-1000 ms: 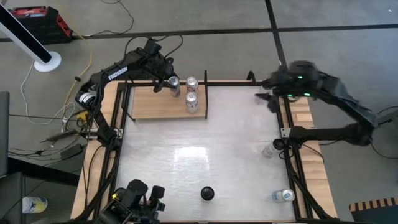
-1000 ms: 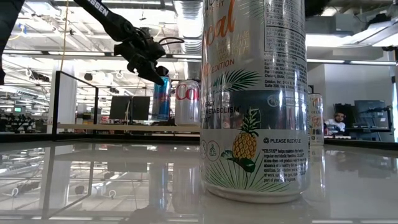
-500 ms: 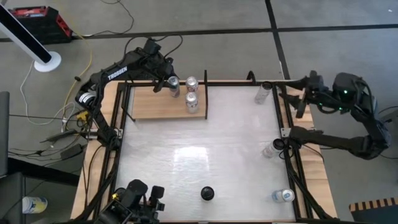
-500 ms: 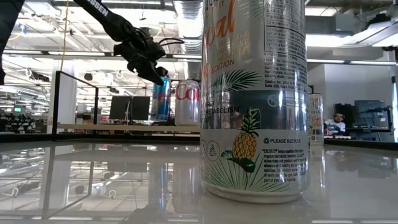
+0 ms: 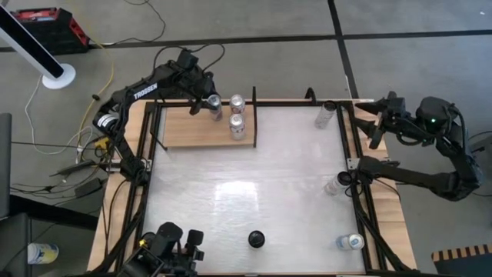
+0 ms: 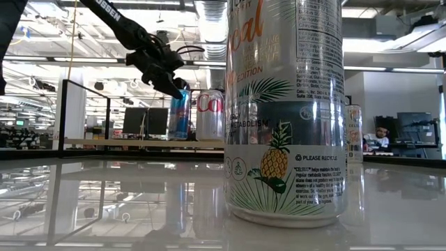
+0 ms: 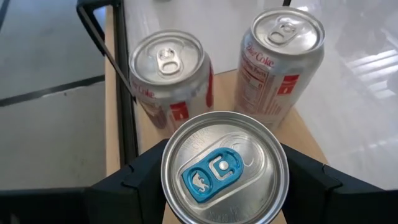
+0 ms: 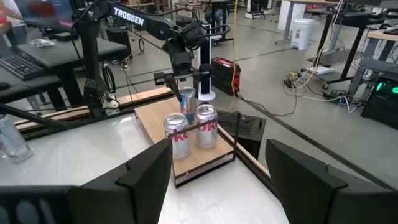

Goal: Place canned beverage on shelf
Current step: Put the top blue soda can on the shelf

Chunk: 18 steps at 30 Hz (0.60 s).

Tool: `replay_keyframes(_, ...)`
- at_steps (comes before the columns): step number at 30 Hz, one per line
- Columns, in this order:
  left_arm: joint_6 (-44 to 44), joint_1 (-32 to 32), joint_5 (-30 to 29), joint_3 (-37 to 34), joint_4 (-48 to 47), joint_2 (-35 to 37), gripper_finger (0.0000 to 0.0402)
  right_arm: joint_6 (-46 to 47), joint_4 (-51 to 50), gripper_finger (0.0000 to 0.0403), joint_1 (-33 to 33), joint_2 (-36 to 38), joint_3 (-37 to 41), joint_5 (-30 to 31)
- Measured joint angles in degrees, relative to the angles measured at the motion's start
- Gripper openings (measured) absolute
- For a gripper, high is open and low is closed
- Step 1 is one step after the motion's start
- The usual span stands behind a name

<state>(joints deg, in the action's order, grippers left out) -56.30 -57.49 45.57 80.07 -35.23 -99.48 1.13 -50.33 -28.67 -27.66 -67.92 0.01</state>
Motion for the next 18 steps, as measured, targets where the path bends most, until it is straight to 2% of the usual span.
replay_keyframes(18, 0.4, 0.0, 0.6, 0.0, 0.1, -0.1, 0.0215, 2.1, 0.1, 0.0283, 0.0, -0.1, 0.0, 0.0)
